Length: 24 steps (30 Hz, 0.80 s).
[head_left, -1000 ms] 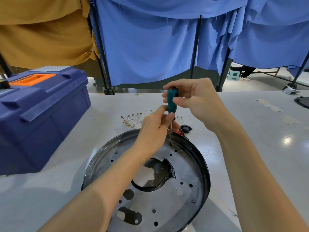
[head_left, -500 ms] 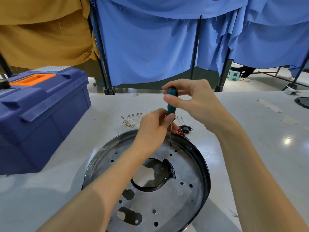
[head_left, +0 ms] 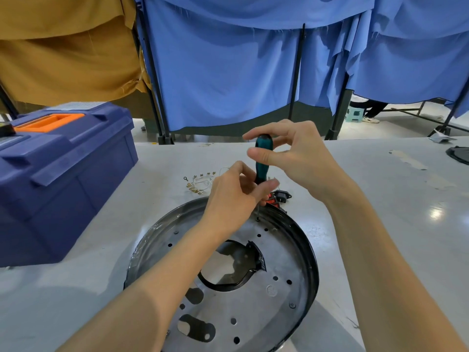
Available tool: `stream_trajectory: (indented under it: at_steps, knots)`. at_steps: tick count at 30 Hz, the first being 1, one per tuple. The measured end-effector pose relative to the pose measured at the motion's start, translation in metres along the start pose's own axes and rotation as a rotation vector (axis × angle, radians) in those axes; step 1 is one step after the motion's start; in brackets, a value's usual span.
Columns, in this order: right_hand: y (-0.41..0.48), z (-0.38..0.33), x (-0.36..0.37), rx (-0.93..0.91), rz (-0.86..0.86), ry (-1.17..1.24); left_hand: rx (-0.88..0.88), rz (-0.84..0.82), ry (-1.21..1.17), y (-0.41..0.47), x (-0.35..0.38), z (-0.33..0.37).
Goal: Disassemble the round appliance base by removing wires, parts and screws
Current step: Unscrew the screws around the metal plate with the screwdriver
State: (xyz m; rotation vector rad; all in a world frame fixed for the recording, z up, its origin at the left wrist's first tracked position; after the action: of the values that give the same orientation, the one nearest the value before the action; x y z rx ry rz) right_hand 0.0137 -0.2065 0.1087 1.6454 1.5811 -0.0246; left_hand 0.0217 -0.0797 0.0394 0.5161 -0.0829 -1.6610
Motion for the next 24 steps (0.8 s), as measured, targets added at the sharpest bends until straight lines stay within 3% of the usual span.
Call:
stream_trajectory:
  at_steps: [7, 15, 21, 24]
  knots:
    - [0.0008, -0.0004, -0.0009, 0.024, -0.024, 0.117, 0.008, -0.043, -0.042, 0.0005, 0.0022, 0.0005]
    - [0.0002, -0.0004, 0.0043, 0.014, 0.0, 0.007, 0.031, -0.026, -0.006, -0.0012, 0.0013, 0.0012]
    - [0.0, 0.0012, 0.0009, 0.033, -0.04, 0.135, 0.023, -0.04, -0.022, 0.001, 0.0024, -0.0004]
    - [-0.0004, -0.0012, 0.0041, 0.001, -0.038, 0.019, 0.01, -0.007, -0.013, 0.0008, 0.001, -0.0011]
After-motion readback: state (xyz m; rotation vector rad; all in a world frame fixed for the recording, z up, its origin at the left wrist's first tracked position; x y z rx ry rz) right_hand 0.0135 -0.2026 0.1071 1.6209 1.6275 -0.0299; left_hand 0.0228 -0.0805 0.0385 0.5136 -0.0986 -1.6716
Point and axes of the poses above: each hand's wrist, its own y-axis towards the middle knuckle, its own x-axis out of the palm, z = x × y, the point moved 3 cm from there along y, towards the middle knuckle, and after that the axes turned 4 degrees about -y, right-handed, at the moved point
